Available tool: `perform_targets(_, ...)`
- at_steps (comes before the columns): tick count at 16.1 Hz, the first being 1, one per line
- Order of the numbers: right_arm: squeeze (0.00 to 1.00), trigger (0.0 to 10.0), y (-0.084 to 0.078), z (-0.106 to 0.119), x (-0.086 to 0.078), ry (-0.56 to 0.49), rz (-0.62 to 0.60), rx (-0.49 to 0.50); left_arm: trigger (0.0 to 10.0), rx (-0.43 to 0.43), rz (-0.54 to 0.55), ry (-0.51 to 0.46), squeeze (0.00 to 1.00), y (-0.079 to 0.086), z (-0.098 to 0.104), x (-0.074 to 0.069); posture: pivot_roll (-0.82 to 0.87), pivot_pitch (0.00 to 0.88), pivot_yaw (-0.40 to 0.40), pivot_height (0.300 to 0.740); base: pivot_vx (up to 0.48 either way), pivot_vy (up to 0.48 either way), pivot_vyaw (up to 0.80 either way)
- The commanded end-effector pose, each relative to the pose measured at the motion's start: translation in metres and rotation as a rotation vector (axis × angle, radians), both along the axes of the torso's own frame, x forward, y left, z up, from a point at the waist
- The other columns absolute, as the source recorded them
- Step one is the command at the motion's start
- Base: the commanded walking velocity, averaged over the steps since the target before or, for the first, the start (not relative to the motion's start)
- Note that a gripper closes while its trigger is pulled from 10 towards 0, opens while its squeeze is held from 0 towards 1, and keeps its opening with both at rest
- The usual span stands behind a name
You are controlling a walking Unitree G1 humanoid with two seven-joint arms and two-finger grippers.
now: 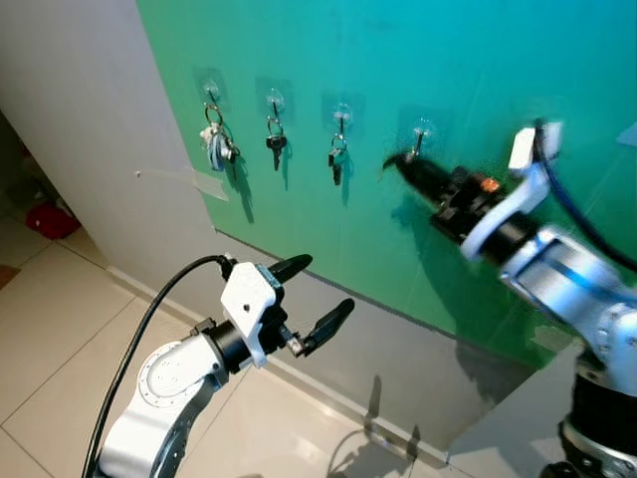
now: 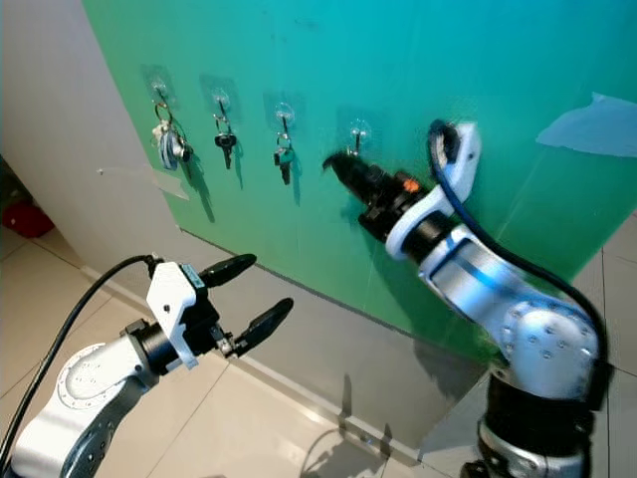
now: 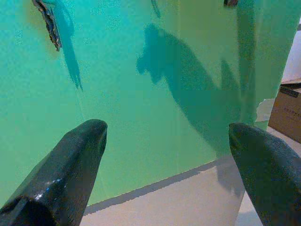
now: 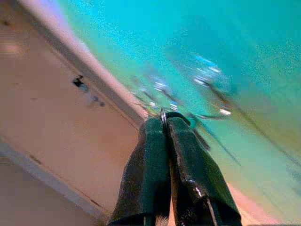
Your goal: Hang keys on a hook
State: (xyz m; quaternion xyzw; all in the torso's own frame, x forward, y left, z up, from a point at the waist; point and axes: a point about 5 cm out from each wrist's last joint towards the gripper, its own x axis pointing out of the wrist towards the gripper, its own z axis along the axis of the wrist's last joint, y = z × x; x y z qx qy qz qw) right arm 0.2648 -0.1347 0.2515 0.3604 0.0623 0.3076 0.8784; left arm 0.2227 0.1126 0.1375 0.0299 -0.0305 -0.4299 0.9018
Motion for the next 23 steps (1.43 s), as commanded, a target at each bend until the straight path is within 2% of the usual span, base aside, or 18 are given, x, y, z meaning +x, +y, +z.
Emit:
perform_targets(1,0.0,10.0,-0.001,0.003,-0.005,-0.025,0.011,0.007,10.0,0.009,-0.006,-0.012,0.0,0.0,0.004,0.001,-0.07,0.0,0.058,0.74,0.0,0.0,0.0)
perform_targets(5,0.0,10.0,-0.004,0.002,-0.002,-0.022,-0.007,0.006,10.0,0.008,-0.021,-0.01,0.0,-0.001,0.004,0.002,-0.08,0.0,0.068,0.74,0.0,0.0,0.0)
perform_targets(8,0.0,10.0,-0.007,-0.003,0.007,0.029,-0.043,0.008,10.0,0.008,-0.02,-0.014,0.0,-0.002,0.004,0.003,-0.07,0.0,0.064,0.74,0.0,0.0,0.0)
perform_targets(14,0.0,10.0,-0.002,-0.01,0.008,0.078,-0.016,-0.003,10.0,0.006,-0.008,-0.011,0.0,0.0,0.004,0.002,-0.07,0.0,0.06,0.74,0.0,0.0,0.0)
perform_targets(20,0.0,10.0,-0.003,-0.008,0.015,0.088,-0.047,0.001,10.0,0.005,-0.014,-0.005,0.0,-0.001,0.003,0.001,-0.07,0.0,0.054,0.74,0.0,0.0,0.0)
perform_targets(23,0.0,10.0,-0.004,-0.015,0.018,0.134,-0.065,-0.003,10.0,0.005,-0.012,-0.004,0.0,-0.002,0.003,0.0,-0.07,0.0,0.054,0.74,0.0,0.0,0.0)
